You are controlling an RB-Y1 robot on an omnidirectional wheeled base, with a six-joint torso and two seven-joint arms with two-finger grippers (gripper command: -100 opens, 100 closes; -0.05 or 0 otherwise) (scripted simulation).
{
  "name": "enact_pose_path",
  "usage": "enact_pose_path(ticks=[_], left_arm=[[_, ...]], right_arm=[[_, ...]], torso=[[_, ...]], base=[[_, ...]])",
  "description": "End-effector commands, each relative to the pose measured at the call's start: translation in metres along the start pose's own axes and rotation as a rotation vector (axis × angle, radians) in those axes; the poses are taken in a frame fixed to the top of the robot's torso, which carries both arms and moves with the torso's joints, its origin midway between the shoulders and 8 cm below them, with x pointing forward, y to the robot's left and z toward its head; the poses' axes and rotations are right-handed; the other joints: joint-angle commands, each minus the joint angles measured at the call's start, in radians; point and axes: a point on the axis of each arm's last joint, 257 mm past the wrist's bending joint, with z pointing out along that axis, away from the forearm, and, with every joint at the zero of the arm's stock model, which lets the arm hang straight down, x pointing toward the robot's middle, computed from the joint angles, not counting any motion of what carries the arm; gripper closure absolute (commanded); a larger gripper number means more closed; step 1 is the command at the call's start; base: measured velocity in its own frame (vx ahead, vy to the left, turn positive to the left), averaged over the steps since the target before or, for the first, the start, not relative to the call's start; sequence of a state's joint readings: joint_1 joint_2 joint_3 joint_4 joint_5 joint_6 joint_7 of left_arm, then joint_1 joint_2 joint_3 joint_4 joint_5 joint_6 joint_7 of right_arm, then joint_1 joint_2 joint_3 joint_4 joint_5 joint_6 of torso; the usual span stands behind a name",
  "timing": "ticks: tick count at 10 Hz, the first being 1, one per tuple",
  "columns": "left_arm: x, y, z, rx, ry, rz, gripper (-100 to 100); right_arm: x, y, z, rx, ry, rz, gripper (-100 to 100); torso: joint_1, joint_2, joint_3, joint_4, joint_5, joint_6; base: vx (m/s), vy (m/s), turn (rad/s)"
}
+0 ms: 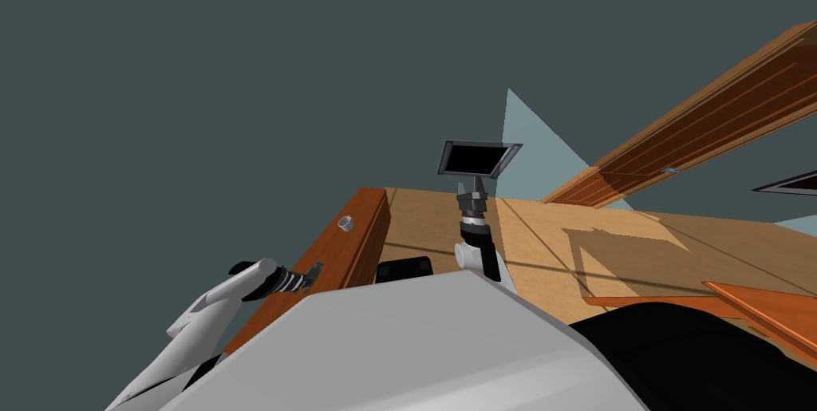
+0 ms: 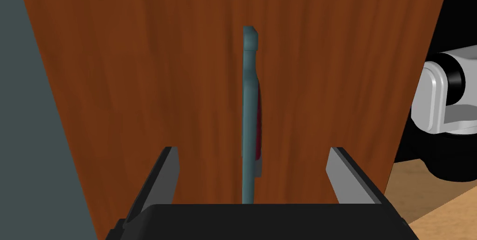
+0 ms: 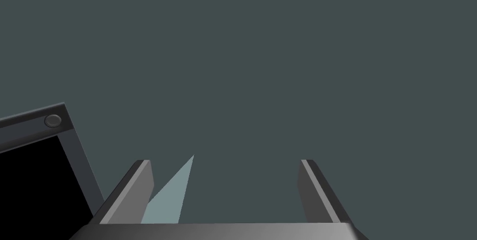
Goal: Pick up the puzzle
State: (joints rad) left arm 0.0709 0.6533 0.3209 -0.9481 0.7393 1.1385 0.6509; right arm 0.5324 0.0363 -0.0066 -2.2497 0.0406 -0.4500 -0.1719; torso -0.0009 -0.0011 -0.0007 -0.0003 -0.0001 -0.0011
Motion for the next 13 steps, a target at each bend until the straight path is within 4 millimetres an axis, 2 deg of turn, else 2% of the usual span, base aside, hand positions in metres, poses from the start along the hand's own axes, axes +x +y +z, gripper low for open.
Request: enact_pose_path(ticks=[1, 4, 5, 6, 10, 11, 12, 13], left_arm=[[-0.001, 0.007, 0.010, 0.000, 0.001, 0.002, -100], [-0.003, 0.015, 0.022, -0.001, 0.002, 0.006, -100], [-0.003, 0.013, 0.018, -0.002, 0.002, 0.004, -100], [-0.003, 0.013, 0.018, -0.001, 0.002, 0.005, 100], [-0.003, 0.015, 0.018, -0.004, 0.001, 0.003, 100], [-0.003, 0.015, 0.018, -0.005, 0.001, 0.003, 0], [-0.001, 0.003, 0.005, 0.000, 0.001, 0.001, 100], [0.000, 0.002, 0.002, 0.000, 0.000, 0.000, 100]], right_arm=[[0.000, 0.000, 0.000, 0.000, 0.000, 0.000, 0], [0.000, 0.000, 0.000, 0.000, 0.000, 0.000, 0], [0.000, 0.000, 0.000, 0.000, 0.000, 0.000, 0], [0.000, 0.000, 0.000, 0.000, 0.000, 0.000, 0], [0.000, 0.000, 0.000, 0.000, 0.000, 0.000, 0], [0.000, 0.000, 0.000, 0.000, 0.000, 0.000, 0], [0.000, 0.000, 0.000, 0.000, 0.000, 0.000, 0], [0.000, 0.000, 0.000, 0.000, 0.000, 0.000, 0]], torso=[[0.000, 0.000, 0.000, 0.000, 0.000, 0.000], [0.002, 0.000, 0.000, 0.000, 0.001, 0.000], [0.002, 0.000, 0.000, 0.000, 0.001, 0.000], [0.001, 0.000, 0.000, 0.000, 0.000, 0.000], [0.002, 0.000, 0.000, 0.000, 0.000, 0.000], [0.002, 0.000, 0.000, 0.000, 0.000, 0.000], [0.002, 0.000, 0.000, 0.000, 0.000, 0.000], [0.000, 0.002, 0.001, 0.001, -0.001, 0.000]], base=[[0.018, 0.021, 0.016], [0.023, 0.033, 0.011], [0.009, 0.015, 0.000], [0.000, 0.000, 0.000], [0.000, 0.000, 0.000], [0.000, 0.000, 0.000], [-0.030, -0.039, -0.032], [-0.038, -0.051, -0.019]])
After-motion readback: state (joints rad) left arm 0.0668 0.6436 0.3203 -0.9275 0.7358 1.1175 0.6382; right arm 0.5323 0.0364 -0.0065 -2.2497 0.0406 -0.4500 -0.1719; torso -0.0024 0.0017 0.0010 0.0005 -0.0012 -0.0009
